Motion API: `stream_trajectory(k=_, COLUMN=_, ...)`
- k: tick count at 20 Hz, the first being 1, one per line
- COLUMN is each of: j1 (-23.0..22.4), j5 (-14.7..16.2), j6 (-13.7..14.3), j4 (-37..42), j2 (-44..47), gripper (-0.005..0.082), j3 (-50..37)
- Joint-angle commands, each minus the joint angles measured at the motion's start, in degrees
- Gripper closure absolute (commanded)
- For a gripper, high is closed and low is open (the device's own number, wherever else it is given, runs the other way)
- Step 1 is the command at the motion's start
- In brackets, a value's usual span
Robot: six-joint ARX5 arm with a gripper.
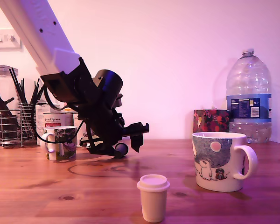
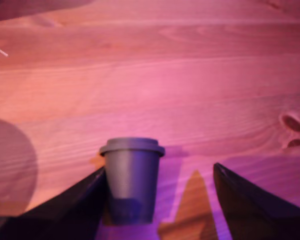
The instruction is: Pick up the coffee capsules from the table one by one and drop them inside the nearest coffee cup
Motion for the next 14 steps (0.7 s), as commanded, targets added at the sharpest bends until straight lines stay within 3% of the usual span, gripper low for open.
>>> stream_trajectory(k=1, j1=0.2, j5=0.9, j6=-0.1, j4=-3.0, j2=2.2, gripper=0.0264, j3=-1.6)
stream_trajectory(k=6, j1=0.3, j5=2.3, j6=0.0, j4=-4.5, j2=2.2, gripper=0.0426, j3=-1.5)
stream_trajectory(k=14, j1=0.3, j5=3.5, j6=1.6, j4=-7.4, j2=2.1, gripper=0.0593, j3=0.0)
